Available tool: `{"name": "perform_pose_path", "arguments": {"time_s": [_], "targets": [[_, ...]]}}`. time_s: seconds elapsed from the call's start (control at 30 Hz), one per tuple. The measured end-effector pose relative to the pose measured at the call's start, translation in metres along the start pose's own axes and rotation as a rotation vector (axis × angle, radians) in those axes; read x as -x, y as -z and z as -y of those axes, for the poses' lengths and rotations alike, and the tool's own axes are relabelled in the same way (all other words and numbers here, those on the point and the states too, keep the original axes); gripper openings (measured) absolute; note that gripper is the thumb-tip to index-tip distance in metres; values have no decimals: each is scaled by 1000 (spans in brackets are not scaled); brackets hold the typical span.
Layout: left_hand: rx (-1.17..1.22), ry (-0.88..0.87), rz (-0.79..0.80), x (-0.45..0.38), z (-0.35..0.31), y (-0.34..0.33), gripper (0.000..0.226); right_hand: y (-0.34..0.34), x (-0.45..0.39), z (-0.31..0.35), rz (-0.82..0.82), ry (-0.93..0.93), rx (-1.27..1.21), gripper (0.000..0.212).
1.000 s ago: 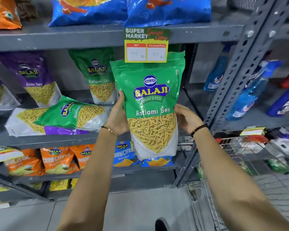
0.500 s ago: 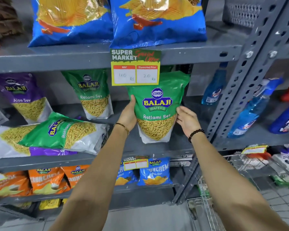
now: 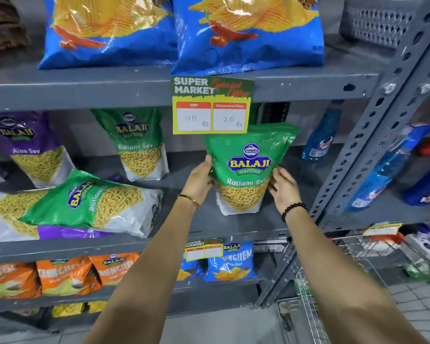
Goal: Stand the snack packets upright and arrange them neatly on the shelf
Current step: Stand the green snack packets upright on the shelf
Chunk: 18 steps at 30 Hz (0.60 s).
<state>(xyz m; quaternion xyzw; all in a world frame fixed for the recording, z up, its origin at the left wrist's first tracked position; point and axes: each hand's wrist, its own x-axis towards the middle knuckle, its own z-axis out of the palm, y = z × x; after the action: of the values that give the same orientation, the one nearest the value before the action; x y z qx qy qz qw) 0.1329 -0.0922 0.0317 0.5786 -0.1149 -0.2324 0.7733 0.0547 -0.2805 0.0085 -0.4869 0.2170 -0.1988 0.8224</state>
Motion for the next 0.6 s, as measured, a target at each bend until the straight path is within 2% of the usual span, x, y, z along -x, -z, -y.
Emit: {"name": "perform_pose_path", "arguments": {"time_s": [0.13,0.2,0.3,0.43,0.5,0.6], "targets": [[-83,74,45,29,-4,18,54,-10,23,-12,-211,-2,-8,36],[-115,99,78,50,-5,33,55,-17,40,-23,-341,-32,-13,36],[-111,157,142,89,-6,62,57,-37,71,-53,-423,-86,-4,36],[-52,260,109,138,0,116,58,-84,111,-97,-379,-189,165,34],[-26,313,55,157,4,147,62,-111,121,-115,-300,-137,283,26],[62,355,-71,174,6,190,64,-158,126,-124,-167,-15,460,30]]}}
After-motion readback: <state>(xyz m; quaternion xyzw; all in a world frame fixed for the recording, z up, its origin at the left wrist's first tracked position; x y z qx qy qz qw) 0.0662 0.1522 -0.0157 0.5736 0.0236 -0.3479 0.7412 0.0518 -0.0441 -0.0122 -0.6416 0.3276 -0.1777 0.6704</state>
